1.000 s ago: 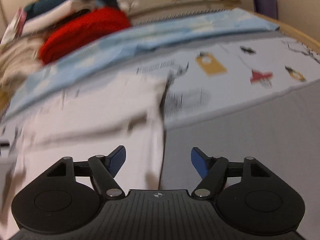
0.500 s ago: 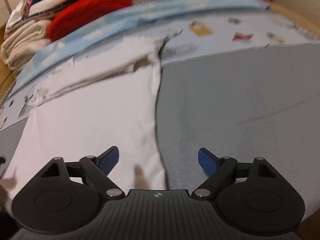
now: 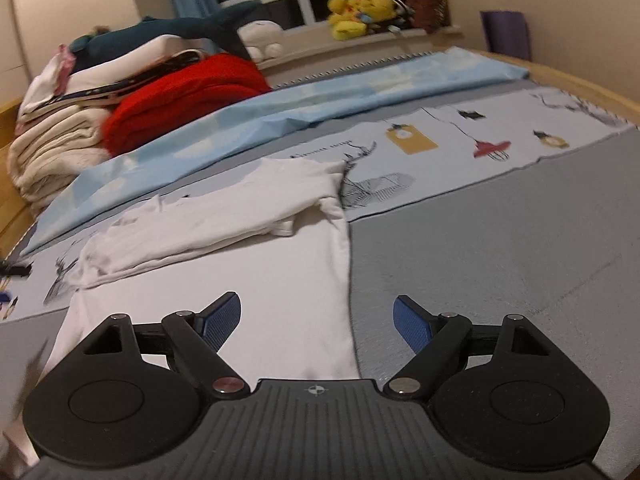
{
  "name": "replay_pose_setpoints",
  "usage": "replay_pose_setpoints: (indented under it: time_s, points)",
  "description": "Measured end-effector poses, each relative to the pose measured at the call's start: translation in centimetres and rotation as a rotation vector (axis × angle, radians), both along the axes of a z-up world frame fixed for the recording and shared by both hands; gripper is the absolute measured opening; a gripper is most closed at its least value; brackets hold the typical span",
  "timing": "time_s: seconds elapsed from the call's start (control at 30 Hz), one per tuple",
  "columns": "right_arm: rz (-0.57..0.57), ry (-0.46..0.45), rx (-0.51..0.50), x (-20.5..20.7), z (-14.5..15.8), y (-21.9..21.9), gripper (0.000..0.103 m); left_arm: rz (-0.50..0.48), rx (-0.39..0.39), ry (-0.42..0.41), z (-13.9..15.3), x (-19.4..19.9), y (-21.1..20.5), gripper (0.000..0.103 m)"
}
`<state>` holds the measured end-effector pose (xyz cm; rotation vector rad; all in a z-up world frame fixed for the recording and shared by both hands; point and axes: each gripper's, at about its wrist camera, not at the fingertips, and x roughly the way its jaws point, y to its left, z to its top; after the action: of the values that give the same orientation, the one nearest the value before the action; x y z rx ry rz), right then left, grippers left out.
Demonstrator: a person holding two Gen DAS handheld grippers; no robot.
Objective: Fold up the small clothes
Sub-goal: 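Smooth the folded shirt flat with both tools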
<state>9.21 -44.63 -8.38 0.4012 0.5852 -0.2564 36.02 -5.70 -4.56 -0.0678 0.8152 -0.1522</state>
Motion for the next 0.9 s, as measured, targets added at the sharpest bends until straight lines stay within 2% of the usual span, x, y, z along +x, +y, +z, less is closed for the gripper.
replay_pose_setpoints:
  time_s: [0.07, 0.17, 0.23, 0.3, 0.37, 0.43, 0.53, 0.6, 0.7, 0.8, 0.9]
  points:
    - [-0.003, 0.009, 0.045, 0.8, -0.2, -0.7, 0.085, 0.039, 0.047, 0.013, -1.5, 3.5, -2.1, 0.103]
    - [0.003, -0.004, 0.094, 1.6, -0.1, -1.1, 0.085, 0.018, 0.106, 0.049, -4.1, 7.0, -4.1, 0.103]
    - [0.023, -0.002, 0.091, 2.1, 0.0, -0.8, 0.085, 0.019, 0.205, 0.084, -6.2, 8.1, -4.1, 0.103]
    - [0.066, 0.005, 0.079, 2.6, 0.1, -0.2, 0.085, 0.026, 0.252, 0.135, -8.0, 8.2, -2.5, 0.103]
    - [0.105, 0.007, 0.066, 2.8, 0.4, 0.3, 0.085, 0.004, 0.146, 0.161, -8.9, 7.3, 0.7, 0.103]
    - [0.110, 0.009, 0.060, 2.7, 0.4, 0.4, 0.085, 0.059, 0.161, 0.172, -8.9, 5.8, 3.9, 0.103]
    - [0.105, 0.026, 0.069, 2.5, 0.4, -0.1, 0.086, 0.077, 0.129, 0.181, -8.2, 2.9, 7.7, 0.103]
    - [0.098, 0.060, 0.083, 2.2, 0.0, -0.9, 0.087, 0.056, 0.055, 0.212, -7.3, 0.9, 9.3, 0.103]
    - [0.110, 0.144, 0.175, 1.3, -1.2, -2.8, 0.087, -0.033, -0.078, 0.256, -5.7, -3.2, 9.6, 0.103]
    - [0.100, 0.194, 0.213, 0.0, -2.0, -3.9, 0.087, -0.095, -0.067, 0.235, -5.2, -8.0, 8.6, 0.103]
    - [0.187, 0.248, 0.233, -1.0, -2.9, -3.5, 0.087, -0.137, -0.091, 0.321, -6.4, -11.3, 7.9, 0.103]
